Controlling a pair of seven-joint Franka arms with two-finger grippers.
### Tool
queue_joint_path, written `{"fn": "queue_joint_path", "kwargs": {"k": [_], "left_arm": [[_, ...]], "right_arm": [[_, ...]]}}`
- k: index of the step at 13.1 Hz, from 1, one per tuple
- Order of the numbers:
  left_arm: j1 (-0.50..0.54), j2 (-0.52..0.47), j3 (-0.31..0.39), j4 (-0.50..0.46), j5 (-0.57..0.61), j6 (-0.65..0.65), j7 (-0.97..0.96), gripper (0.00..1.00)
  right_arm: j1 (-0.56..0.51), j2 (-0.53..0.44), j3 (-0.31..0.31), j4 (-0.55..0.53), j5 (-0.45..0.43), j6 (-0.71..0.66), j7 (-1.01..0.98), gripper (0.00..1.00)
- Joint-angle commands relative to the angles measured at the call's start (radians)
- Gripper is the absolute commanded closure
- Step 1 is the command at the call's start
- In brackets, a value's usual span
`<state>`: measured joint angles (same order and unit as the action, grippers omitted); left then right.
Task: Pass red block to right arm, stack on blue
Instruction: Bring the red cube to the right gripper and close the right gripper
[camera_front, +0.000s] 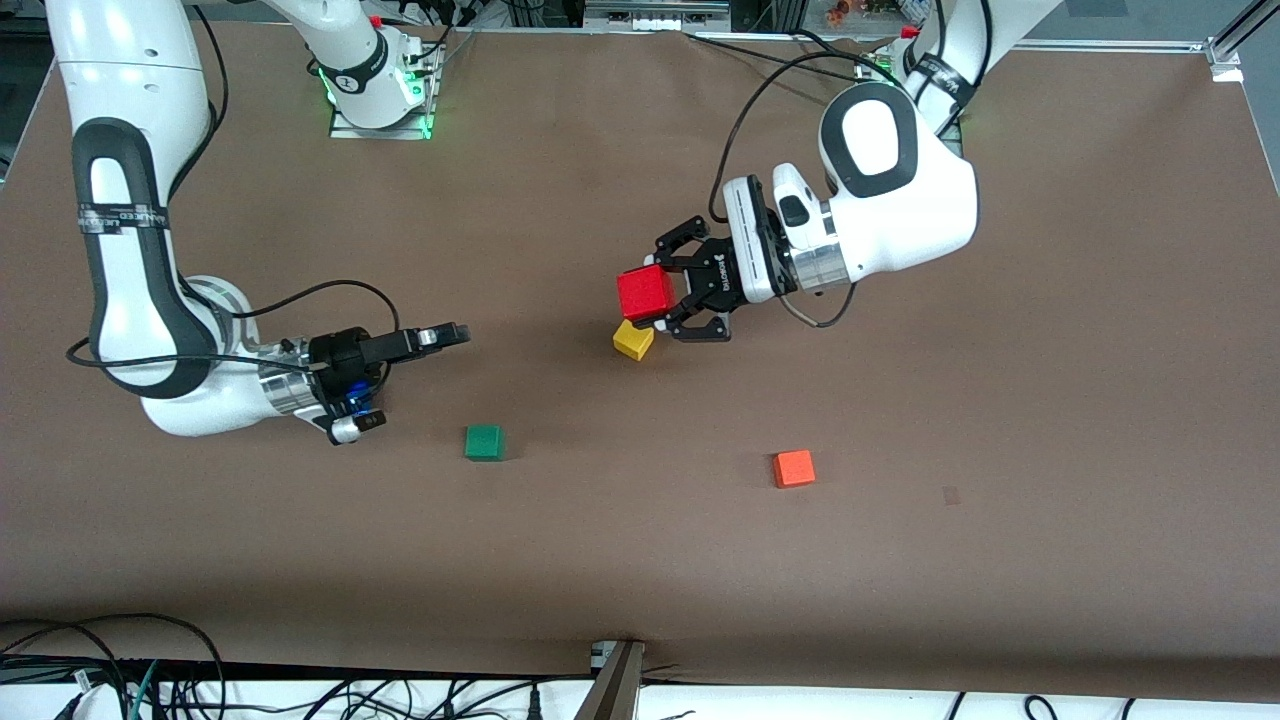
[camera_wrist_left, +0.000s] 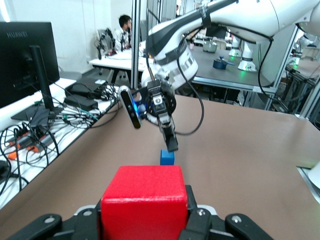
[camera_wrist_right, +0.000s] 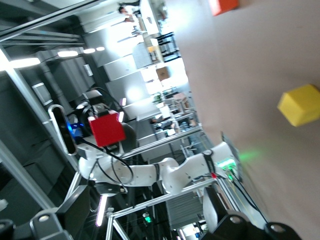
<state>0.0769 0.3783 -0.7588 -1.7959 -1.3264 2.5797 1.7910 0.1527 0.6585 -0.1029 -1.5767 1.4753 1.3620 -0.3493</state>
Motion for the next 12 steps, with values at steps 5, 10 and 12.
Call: {"fn": "queue_joint_path", "kwargs": {"k": [5, 10, 12], "left_arm": [[-0.112, 0.148, 0.0, 0.128, -0.063, 0.149, 0.071, 1.0], [-0.172, 0.206, 0.004, 0.2, -0.068, 0.223, 0.071, 1.0], [-0.205, 0.237, 0.007, 0.248, -0.092, 0.244, 0.071, 1.0]], "right_arm": [[0.106, 0.018, -0.001, -0.02, 0.221, 0.026, -0.063, 0.0], [0.162, 0.017, -0.001, -0.02, 0.272, 0.074, -0.063, 0.0], [0.185, 0.015, -0.001, -0.022, 0.292, 0.103, -0.063, 0.0]]}}
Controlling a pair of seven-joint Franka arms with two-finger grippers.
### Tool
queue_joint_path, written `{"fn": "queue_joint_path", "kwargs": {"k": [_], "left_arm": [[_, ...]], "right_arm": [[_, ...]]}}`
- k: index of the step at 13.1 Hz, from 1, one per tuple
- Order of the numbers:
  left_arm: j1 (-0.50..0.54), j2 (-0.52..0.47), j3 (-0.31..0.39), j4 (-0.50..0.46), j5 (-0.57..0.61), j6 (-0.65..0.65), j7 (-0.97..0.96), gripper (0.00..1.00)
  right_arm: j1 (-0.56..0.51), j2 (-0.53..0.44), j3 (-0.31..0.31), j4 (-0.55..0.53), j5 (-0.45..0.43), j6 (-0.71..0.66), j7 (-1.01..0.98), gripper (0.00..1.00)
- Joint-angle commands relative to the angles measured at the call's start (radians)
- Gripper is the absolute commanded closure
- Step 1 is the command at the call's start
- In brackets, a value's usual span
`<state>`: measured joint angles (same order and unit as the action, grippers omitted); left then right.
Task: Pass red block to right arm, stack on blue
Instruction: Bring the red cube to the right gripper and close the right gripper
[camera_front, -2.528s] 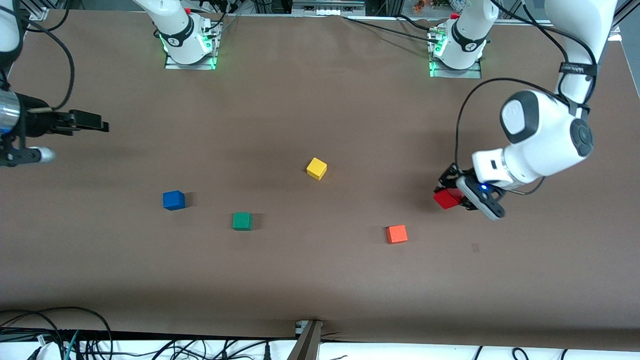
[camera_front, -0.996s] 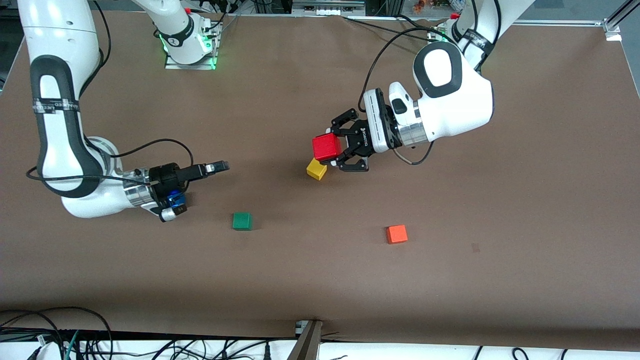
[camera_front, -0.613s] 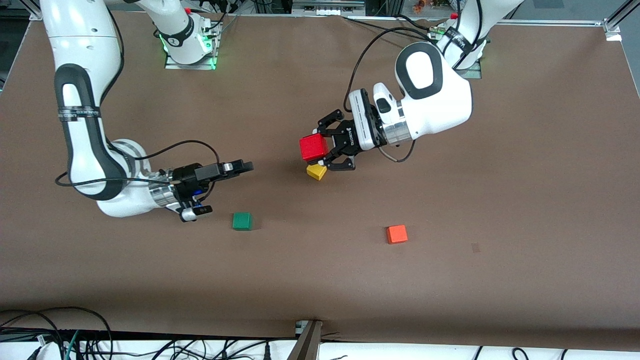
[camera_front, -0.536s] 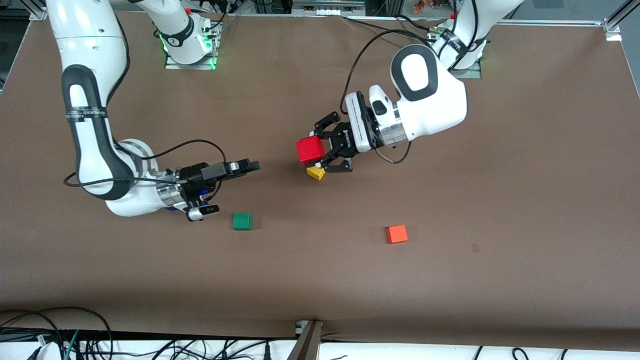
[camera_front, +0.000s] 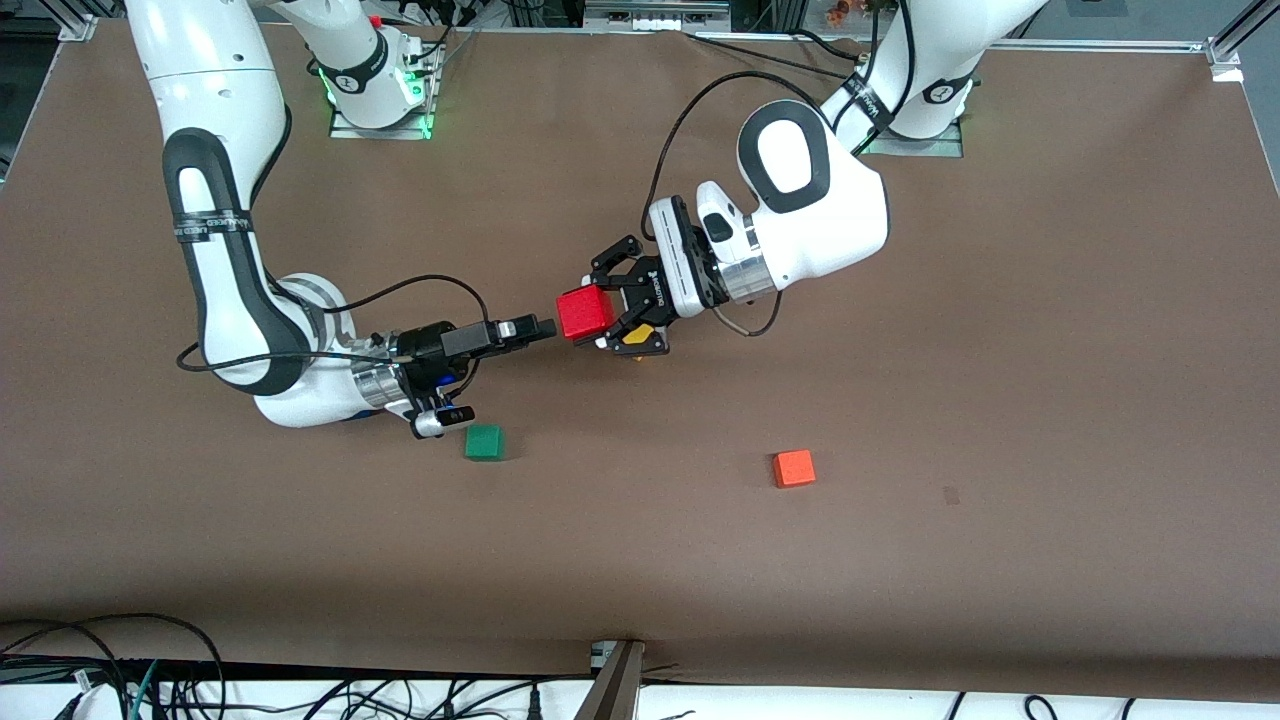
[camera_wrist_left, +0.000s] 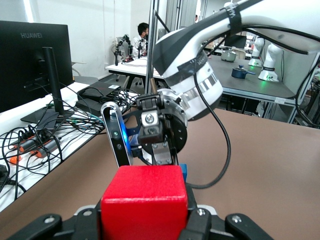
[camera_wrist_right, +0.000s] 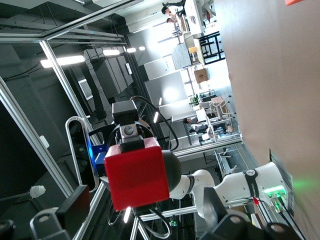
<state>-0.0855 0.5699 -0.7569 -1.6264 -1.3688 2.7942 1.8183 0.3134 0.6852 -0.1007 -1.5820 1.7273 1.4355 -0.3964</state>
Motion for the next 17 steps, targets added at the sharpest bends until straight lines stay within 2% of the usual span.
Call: {"fn": "queue_joint_path", "kwargs": {"k": [1, 7, 8, 10, 11, 12, 13, 14, 15, 16, 17], "left_arm": [[-0.059, 0.05, 0.01, 0.089, -0.05, 0.053, 0.042, 1.0], [-0.06, 0.058, 0.011, 0.095, -0.05, 0.059, 0.042, 1.0], [-0.062, 0.059, 0.011, 0.095, -0.05, 0.059, 0.042, 1.0], [-0.062, 0.059, 0.011, 0.094, -0.05, 0.059, 0.042, 1.0], [-0.062, 0.059, 0.013, 0.094, -0.05, 0.059, 0.042, 1.0], [-0.062, 0.059, 0.011, 0.094, -0.052, 0.059, 0.041, 1.0], [-0.062, 0.059, 0.011, 0.094, -0.053, 0.059, 0.038, 1.0], [-0.062, 0.059, 0.011, 0.094, -0.056, 0.059, 0.033, 1.0], [-0.06, 0.058, 0.01, 0.094, -0.056, 0.059, 0.032, 1.0], [-0.06, 0.056, 0.01, 0.094, -0.056, 0.059, 0.029, 0.84], [-0.06, 0.056, 0.01, 0.094, -0.056, 0.058, 0.032, 0.01]], "right_arm": [[0.027, -0.016, -0.004, -0.016, 0.041, 0.04, -0.015, 0.0], [0.026, -0.042, 0.001, -0.021, 0.066, 0.031, 0.001, 0.0], [0.026, -0.047, 0.001, -0.024, 0.067, 0.031, 0.001, 0.13], [0.024, -0.047, 0.0, -0.024, 0.066, 0.026, 0.001, 0.72], [0.024, -0.047, -0.002, -0.023, 0.067, 0.028, 0.001, 0.85], [0.021, -0.047, -0.002, -0.023, 0.067, 0.028, 0.001, 0.86], [0.019, -0.047, -0.002, -0.023, 0.066, 0.026, -0.002, 0.9], [0.018, -0.047, -0.004, -0.023, 0.066, 0.026, -0.005, 0.98], [0.016, -0.047, -0.004, -0.023, 0.066, 0.025, -0.007, 0.99], [0.015, -0.047, -0.005, -0.023, 0.066, 0.025, -0.007, 1.0], [0.015, -0.047, -0.007, -0.023, 0.066, 0.025, -0.007, 1.0]]}}
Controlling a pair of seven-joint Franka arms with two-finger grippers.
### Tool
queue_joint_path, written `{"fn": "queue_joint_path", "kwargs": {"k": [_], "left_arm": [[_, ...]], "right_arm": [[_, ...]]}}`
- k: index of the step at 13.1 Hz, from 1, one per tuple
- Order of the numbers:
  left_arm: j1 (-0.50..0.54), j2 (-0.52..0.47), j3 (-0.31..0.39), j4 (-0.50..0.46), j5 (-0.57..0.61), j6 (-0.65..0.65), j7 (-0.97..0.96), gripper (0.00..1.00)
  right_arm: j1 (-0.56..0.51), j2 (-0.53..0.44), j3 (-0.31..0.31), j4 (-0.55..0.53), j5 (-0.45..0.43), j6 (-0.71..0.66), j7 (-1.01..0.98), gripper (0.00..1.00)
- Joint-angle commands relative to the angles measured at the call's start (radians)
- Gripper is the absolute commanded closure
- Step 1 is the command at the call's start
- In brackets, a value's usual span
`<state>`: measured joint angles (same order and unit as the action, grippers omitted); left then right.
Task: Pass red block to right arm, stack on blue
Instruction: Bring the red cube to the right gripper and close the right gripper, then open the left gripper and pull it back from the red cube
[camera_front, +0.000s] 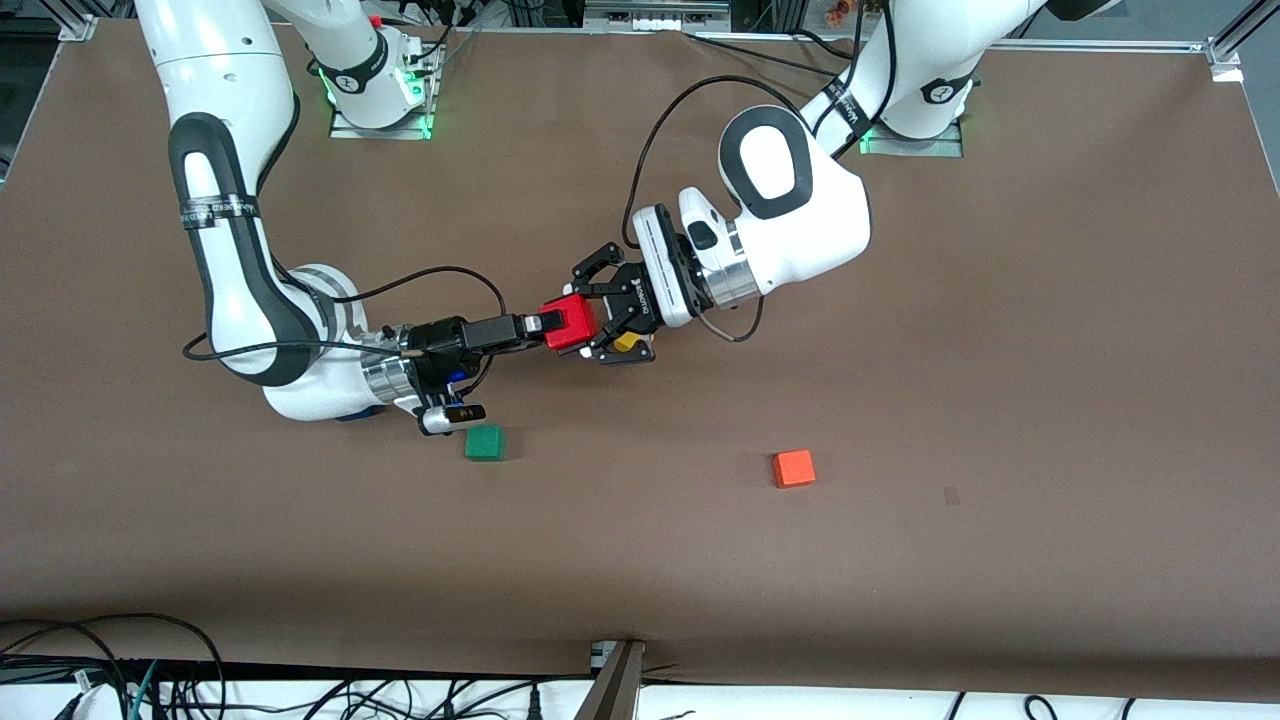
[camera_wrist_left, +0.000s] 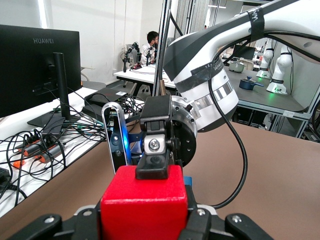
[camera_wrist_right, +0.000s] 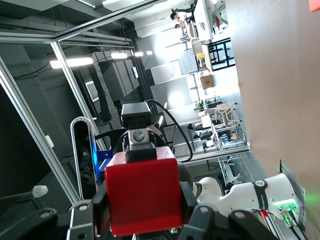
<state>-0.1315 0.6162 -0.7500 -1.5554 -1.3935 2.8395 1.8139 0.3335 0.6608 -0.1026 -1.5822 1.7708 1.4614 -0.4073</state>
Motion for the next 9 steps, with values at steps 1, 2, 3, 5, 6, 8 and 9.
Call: {"fn": "queue_joint_path", "kwargs": {"k": [1, 2, 3, 5, 6, 8, 9], "left_arm": [[-0.013, 0.008, 0.003, 0.024, -0.032, 0.012, 0.036, 0.0], [-0.007, 0.002, 0.001, 0.023, -0.032, 0.011, 0.036, 0.0], [-0.003, -0.001, -0.003, 0.023, -0.032, 0.009, 0.035, 0.0], [0.004, -0.019, -0.011, 0.017, -0.033, 0.006, -0.016, 0.0], [0.006, -0.041, -0.009, 0.008, -0.033, 0.004, -0.062, 0.0], [0.018, -0.067, -0.009, 0.006, -0.033, 0.003, -0.131, 0.0], [0.021, -0.07, -0.009, 0.006, -0.032, 0.001, -0.139, 0.0]], "right_arm": [[-0.005, -0.023, -0.005, -0.022, 0.022, -0.001, 0.004, 1.0], [-0.005, -0.023, -0.005, -0.021, 0.022, 0.0, 0.004, 1.0], [-0.008, -0.023, -0.009, -0.019, 0.019, 0.0, 0.004, 1.0], [-0.011, -0.023, -0.051, -0.015, -0.02, 0.0, -0.004, 1.0], [-0.013, -0.023, -0.075, -0.006, -0.068, -0.001, -0.004, 1.0], [-0.013, -0.023, -0.129, 0.016, -0.166, -0.001, -0.005, 1.0], [-0.013, -0.023, -0.165, 0.033, -0.242, 0.0, -0.005, 1.0]]}}
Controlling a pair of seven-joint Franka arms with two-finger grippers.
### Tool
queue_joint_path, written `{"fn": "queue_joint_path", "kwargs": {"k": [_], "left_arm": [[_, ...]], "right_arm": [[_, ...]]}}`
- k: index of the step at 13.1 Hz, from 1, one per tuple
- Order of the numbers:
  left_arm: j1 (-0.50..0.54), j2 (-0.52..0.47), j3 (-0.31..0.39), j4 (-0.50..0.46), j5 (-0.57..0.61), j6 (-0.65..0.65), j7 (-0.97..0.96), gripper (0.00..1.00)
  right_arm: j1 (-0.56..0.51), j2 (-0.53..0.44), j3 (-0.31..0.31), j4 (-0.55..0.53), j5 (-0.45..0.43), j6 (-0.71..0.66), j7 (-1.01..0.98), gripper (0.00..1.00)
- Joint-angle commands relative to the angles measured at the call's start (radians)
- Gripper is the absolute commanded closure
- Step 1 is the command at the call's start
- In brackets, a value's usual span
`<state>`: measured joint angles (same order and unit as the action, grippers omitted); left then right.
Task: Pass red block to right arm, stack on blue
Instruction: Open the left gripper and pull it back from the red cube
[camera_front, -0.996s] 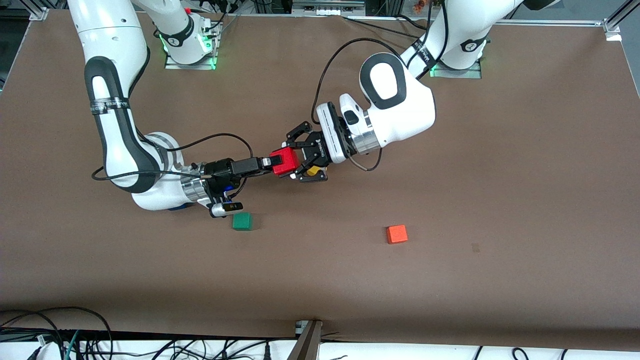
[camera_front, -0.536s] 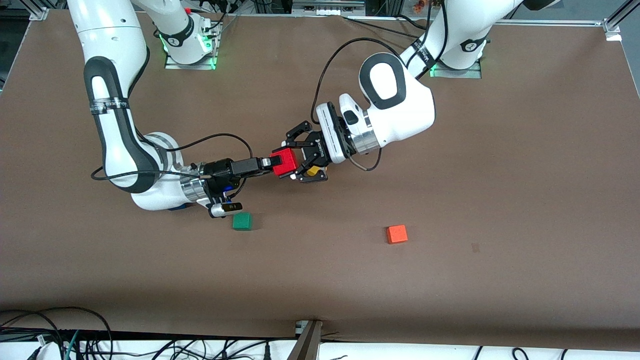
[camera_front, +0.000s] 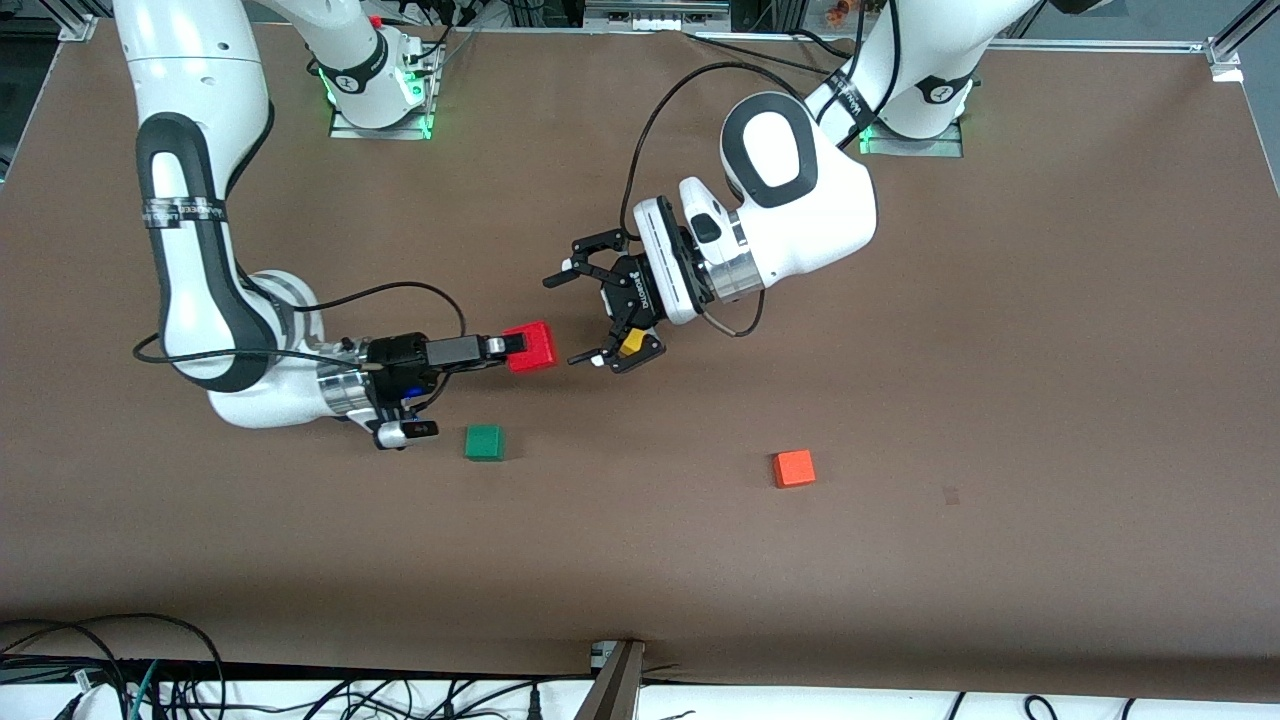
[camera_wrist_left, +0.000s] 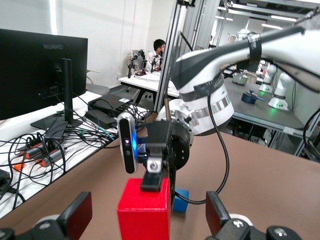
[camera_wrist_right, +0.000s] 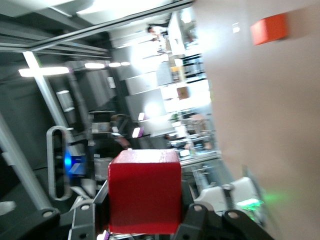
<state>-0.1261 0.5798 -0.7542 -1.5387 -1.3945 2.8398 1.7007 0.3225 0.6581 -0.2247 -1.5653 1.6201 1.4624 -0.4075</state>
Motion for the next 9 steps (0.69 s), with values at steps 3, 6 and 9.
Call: {"fn": "queue_joint_path", "kwargs": {"k": [3, 6, 9], "left_arm": [[0.046, -0.035, -0.005, -0.011, -0.031, -0.049, -0.038, 0.0], [0.1, -0.034, -0.004, -0.012, -0.018, -0.178, -0.042, 0.0], [0.176, -0.031, 0.003, -0.012, -0.012, -0.339, -0.042, 0.0]], "right_arm": [[0.0, -0.02, -0.131, 0.096, -0.375, 0.003, 0.001, 1.0], [0.006, -0.02, -0.195, 0.139, -0.657, 0.018, -0.005, 1.0], [0.036, -0.049, -0.203, 0.142, -1.001, 0.14, 0.002, 1.0]]}}
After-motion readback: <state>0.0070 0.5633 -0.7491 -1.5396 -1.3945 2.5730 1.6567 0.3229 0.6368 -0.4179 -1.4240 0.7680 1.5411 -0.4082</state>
